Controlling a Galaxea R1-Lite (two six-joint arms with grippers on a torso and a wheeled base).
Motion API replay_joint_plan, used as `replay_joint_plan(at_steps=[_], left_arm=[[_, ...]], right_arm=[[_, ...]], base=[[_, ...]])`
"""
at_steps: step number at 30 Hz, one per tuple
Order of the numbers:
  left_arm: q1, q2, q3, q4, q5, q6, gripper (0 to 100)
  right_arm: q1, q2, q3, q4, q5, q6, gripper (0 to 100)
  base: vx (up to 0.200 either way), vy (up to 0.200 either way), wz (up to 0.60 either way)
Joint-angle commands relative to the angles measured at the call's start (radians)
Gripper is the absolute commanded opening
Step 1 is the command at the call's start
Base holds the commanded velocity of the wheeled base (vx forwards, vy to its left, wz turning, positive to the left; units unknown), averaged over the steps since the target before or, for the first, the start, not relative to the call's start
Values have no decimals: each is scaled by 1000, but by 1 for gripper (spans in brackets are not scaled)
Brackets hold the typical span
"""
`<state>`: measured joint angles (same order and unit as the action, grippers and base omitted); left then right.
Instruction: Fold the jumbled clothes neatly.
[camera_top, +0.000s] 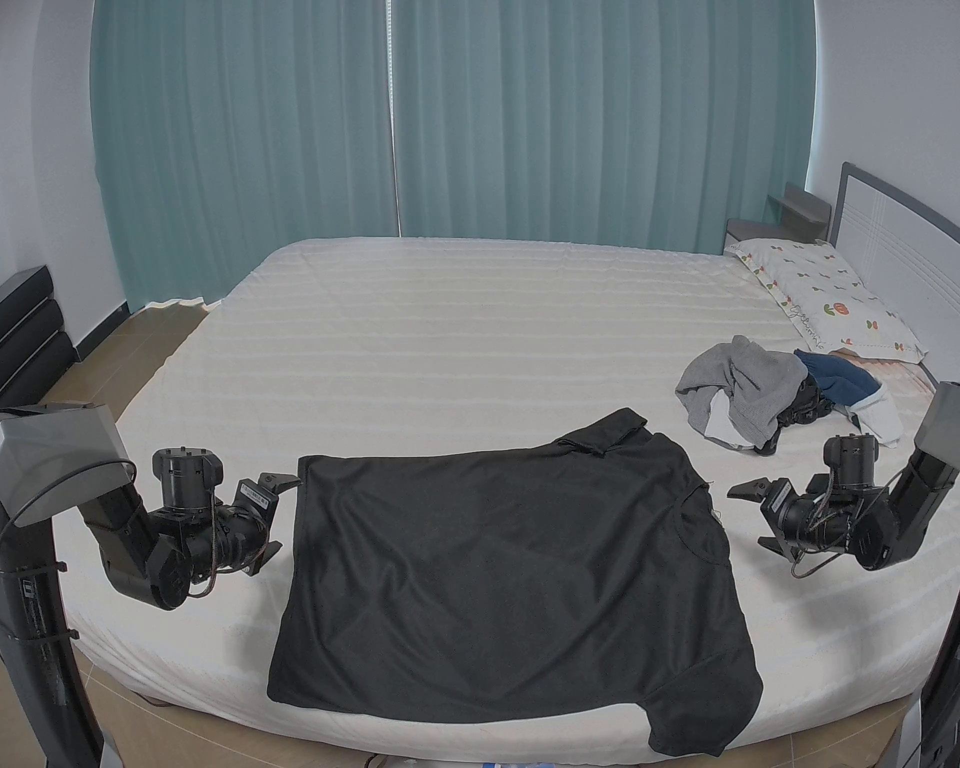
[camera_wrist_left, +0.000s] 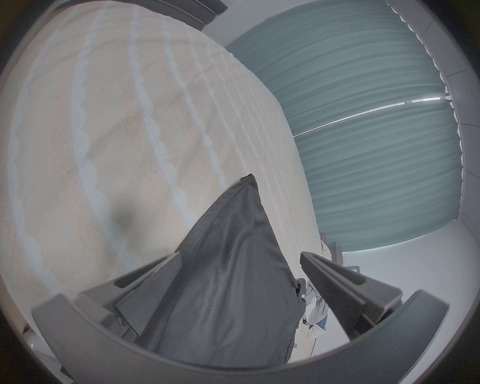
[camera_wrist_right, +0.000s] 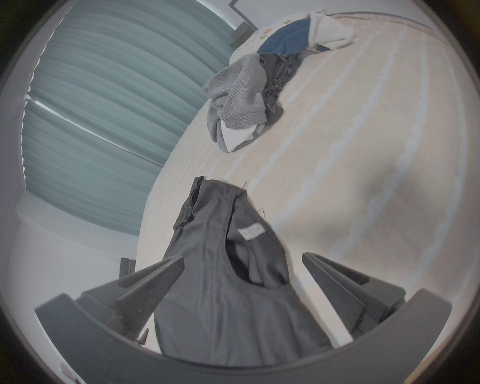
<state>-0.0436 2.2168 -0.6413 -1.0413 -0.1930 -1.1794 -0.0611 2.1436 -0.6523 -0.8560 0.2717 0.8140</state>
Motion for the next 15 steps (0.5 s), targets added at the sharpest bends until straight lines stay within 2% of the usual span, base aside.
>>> replay_joint_plan(at_steps=[1,3,8,10,14,15], left_arm=[[-1,-26,48,0,-5,-2,100],[-2,-28,51,0,-5,1,100],[-15,-51,71,1,10,35,100],[-15,-101,94,3,7,55,100],[-39,-135,97,12,6,61,100],[-42,-132,97,12,7,63,100]], right_arm=[[20,-113,168,-69,-2,65,100],[27,-108,227,-118,7,76,100],[10,-60,326,-322,61,166,100],[-11,-44,362,-428,80,191,100],[-6,44,384,-485,119,188,100],[-6,58,382,-492,119,188,100]], base=[[0,0,0],[0,0,0],[0,0,0],[-200,0,0],[-200,0,0],[0,0,0]])
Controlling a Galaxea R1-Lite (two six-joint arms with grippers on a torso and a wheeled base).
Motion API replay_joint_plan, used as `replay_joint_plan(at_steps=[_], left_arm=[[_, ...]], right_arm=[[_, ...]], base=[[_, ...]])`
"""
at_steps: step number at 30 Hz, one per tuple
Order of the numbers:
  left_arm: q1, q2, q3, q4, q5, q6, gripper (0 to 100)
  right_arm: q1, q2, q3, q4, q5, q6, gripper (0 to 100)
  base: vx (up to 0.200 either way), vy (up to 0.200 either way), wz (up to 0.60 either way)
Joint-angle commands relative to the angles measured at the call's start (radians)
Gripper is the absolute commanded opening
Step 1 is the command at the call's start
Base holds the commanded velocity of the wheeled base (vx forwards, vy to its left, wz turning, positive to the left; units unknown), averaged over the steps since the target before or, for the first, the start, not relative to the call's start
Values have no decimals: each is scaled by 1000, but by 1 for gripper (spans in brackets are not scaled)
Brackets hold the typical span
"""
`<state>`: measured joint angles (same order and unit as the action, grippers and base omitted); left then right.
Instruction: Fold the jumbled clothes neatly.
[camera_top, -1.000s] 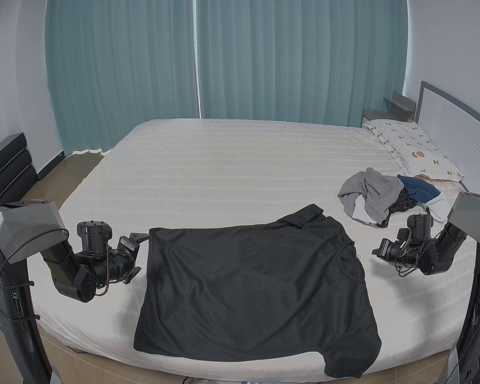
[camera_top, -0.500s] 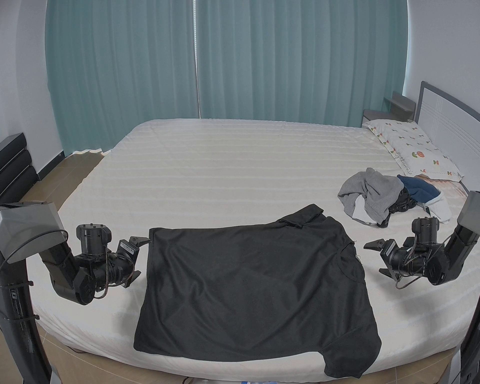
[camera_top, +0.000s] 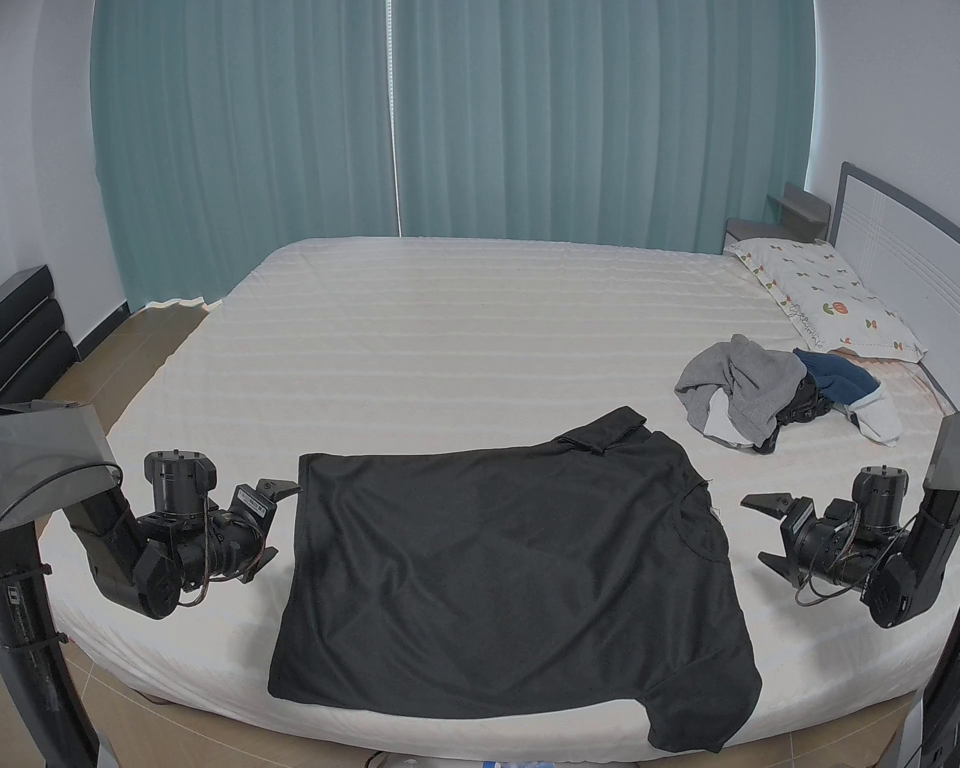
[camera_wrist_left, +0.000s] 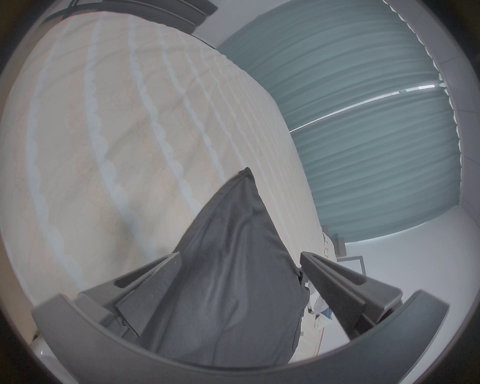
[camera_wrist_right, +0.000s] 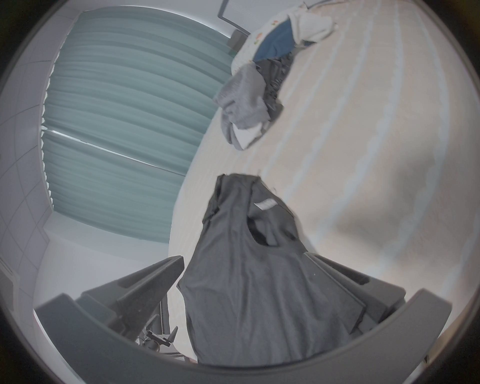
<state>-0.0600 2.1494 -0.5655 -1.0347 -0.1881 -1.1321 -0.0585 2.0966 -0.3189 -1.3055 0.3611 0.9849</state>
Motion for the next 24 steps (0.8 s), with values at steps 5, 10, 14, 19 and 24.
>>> replay_joint_plan(at_steps=[5,10,14,19,24], left_arm=[[-32,-72,87,8,6,83,100],[-41,-66,142,5,6,84,100],[-58,-68,142,5,13,81,100],[-80,-65,153,12,21,78,100],[-101,-77,254,7,30,118,100]], right_arm=[[-9,141,89,-133,32,17,100],[-11,154,101,-162,38,17,100],[-11,157,107,-176,38,17,100],[-11,158,110,-182,38,20,100],[-12,158,112,-182,38,20,100]], base=[[0,0,0],[0,0,0],[0,0,0],[0,0,0],[0,0,0]])
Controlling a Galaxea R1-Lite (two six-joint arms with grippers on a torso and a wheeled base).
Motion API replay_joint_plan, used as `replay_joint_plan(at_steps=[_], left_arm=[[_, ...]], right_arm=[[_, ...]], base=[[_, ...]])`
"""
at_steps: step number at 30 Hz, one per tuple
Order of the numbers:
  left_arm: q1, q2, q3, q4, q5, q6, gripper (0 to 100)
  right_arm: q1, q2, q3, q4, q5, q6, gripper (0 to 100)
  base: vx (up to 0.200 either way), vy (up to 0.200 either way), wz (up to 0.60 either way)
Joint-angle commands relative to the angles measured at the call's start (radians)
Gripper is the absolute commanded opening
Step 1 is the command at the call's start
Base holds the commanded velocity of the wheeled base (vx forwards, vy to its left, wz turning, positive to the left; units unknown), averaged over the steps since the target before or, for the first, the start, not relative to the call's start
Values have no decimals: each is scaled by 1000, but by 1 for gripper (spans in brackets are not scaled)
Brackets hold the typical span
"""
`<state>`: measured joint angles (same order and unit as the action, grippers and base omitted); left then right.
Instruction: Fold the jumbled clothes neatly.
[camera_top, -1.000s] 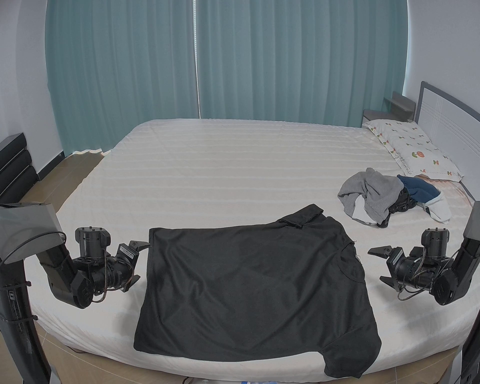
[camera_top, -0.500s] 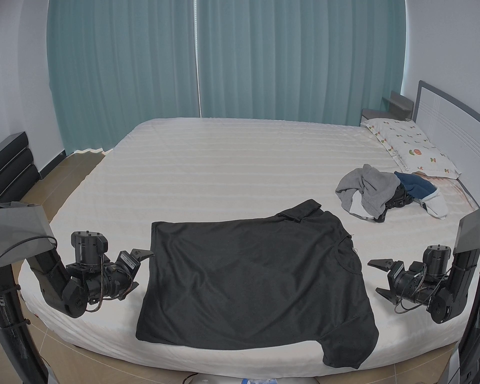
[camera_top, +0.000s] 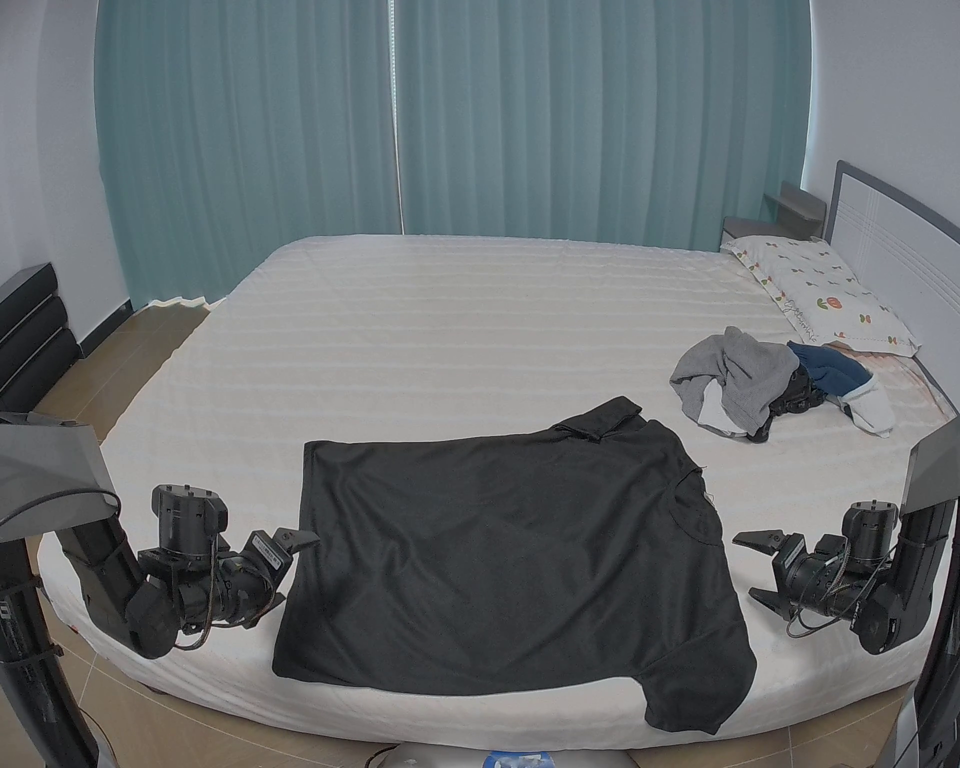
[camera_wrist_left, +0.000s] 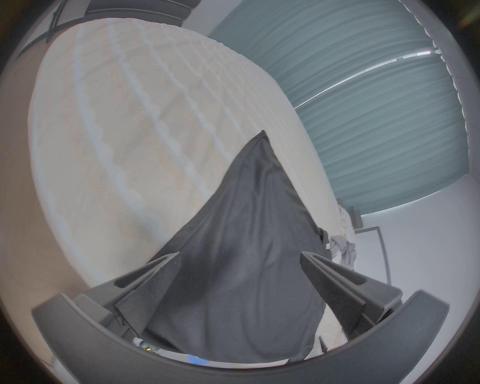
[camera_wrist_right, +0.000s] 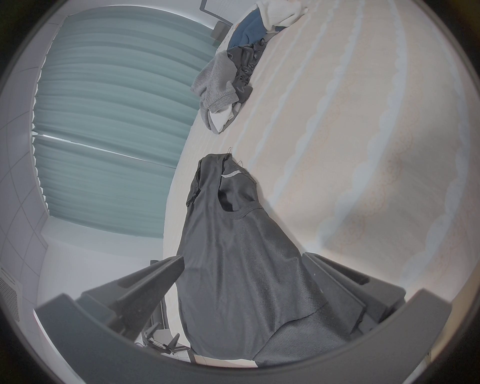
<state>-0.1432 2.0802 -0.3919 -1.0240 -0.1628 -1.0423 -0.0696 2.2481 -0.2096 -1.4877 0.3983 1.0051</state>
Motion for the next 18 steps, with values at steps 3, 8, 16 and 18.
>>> replay_joint_plan(at_steps=[3,8,16,18], left_arm=[[-18,0,148,-5,5,137,100],[-18,1,200,-5,8,209,100],[-55,41,225,-7,58,246,100],[-56,46,223,-8,77,248,100]], right_arm=[[-1,7,2,0,1,-2,100],[-1,7,2,0,1,0,100],[-1,7,2,0,1,0,100],[-1,7,2,0,1,0,100]], base=[[0,0,0],[0,0,0],[0,0,0],[0,0,0]])
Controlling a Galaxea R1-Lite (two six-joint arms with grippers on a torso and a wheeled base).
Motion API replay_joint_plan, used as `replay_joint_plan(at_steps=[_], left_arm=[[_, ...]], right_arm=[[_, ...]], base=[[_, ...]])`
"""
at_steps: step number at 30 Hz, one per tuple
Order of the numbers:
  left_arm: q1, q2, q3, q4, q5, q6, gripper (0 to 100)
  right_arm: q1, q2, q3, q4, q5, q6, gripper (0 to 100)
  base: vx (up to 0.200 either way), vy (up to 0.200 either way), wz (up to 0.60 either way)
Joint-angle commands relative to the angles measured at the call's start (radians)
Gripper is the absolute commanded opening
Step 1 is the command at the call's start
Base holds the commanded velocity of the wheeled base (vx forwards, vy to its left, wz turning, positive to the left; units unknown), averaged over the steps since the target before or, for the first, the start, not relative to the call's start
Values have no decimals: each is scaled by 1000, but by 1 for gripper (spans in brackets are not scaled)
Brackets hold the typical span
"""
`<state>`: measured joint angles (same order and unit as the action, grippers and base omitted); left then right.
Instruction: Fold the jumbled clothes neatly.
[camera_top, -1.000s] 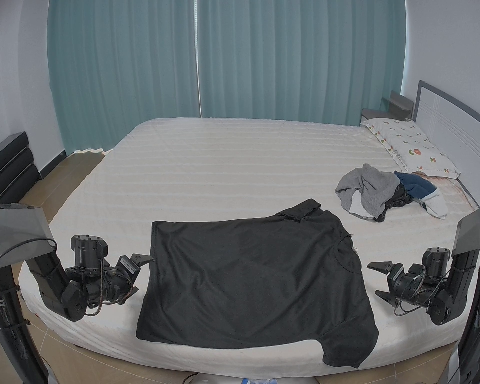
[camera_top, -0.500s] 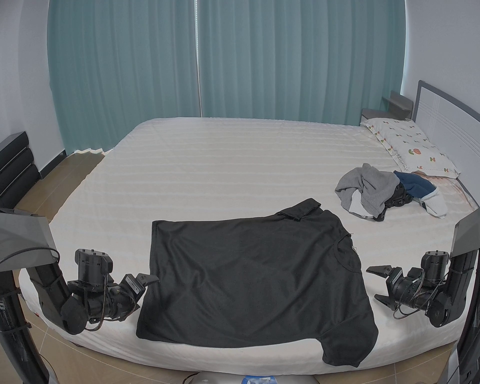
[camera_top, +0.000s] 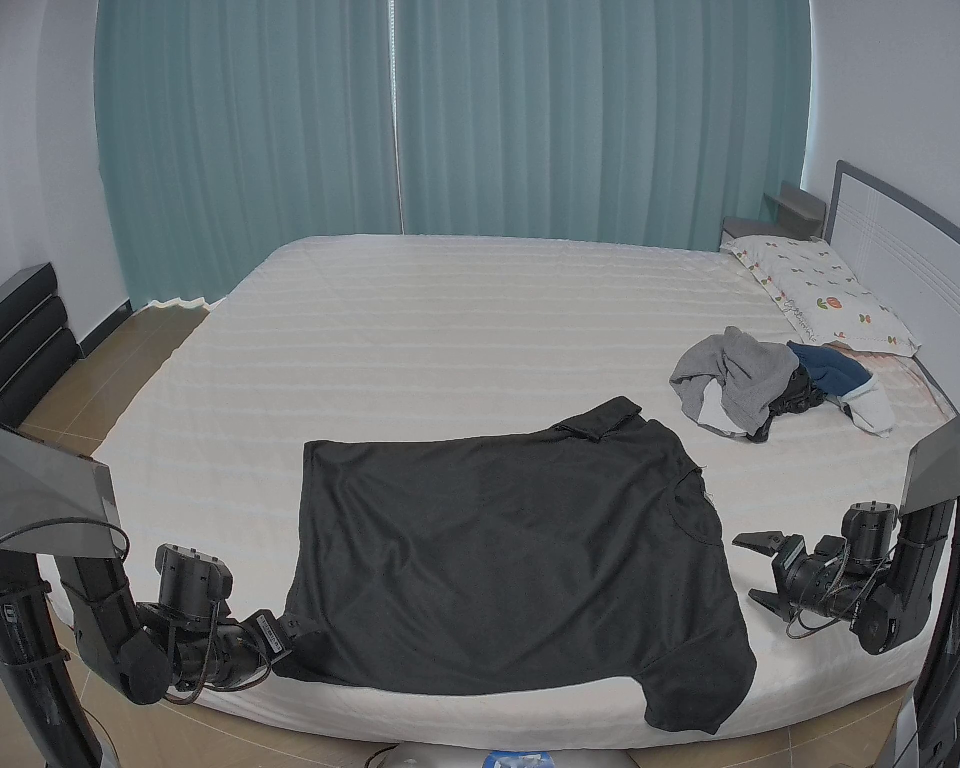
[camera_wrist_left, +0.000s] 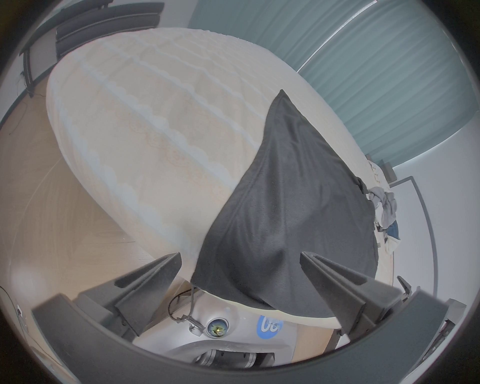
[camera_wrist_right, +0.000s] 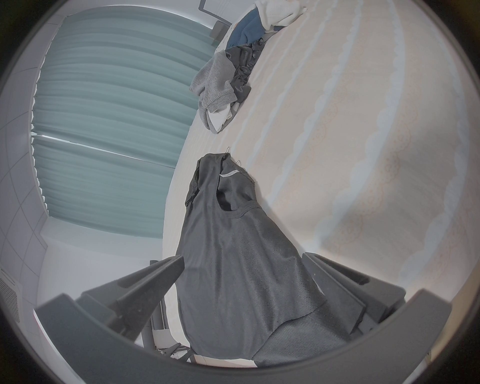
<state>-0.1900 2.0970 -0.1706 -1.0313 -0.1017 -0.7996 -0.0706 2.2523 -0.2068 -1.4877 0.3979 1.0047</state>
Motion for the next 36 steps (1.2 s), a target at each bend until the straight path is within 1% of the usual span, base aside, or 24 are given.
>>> replay_joint_plan(at_steps=[1,7,9,11,13,15,16,18,21,25,27,29,31,32,33,35,36], left_arm=[[-9,31,3,-1,16,5,100],[-23,38,5,0,27,13,100],[-40,54,0,0,45,13,100],[-60,77,-6,-1,80,14,100],[-75,92,-10,-4,109,13,100],[-78,98,-9,-24,120,13,100],[-78,98,-7,-32,120,13,0],[-77,97,2,-62,120,8,0],[-68,98,5,-70,122,11,0],[-45,84,10,-62,123,36,0],[-22,61,22,-61,123,74,0],[0,34,45,-58,123,120,0],[1,32,46,-58,123,123,0],[20,18,54,-58,126,157,0],[23,17,54,-58,126,160,0],[52,1,59,-56,145,189,0],[53,1,59,-56,148,195,0]], right_arm=[[0,3,0,0,1,-1,100],[3,16,1,-10,-4,-8,100],[3,27,12,-45,-4,-6,100],[5,42,26,-79,-7,-8,100],[5,44,27,-80,-7,-8,100],[5,41,30,-80,-7,-9,100],[5,41,30,-80,-8,-9,100],[3,32,44,-80,-10,-17,100],[0,-5,70,-80,-10,-57,100],[12,-30,156,-80,-10,-238,100],[22,-25,179,-80,-17,-288,100],[38,-27,195,-80,-33,-305,100],[41,-27,196,-80,-33,-305,100],[65,-25,207,-79,-37,-321,100],[66,-25,207,-79,-39,-322,100],[97,-11,207,-51,-74,-336,100],[100,-7,207,-46,-80,-337,100]], base=[[0,0,0],[0,0,0],[0,0,0],[0,0,0],[0,0,0],[0,0,0],[0,0,0],[0,0,0],[0,0,0],[0,0,0],[0,0,0],[0,0,0],[0,0,0],[0,0,0],[0,0,0],[0,0,0],[0,0,0]])
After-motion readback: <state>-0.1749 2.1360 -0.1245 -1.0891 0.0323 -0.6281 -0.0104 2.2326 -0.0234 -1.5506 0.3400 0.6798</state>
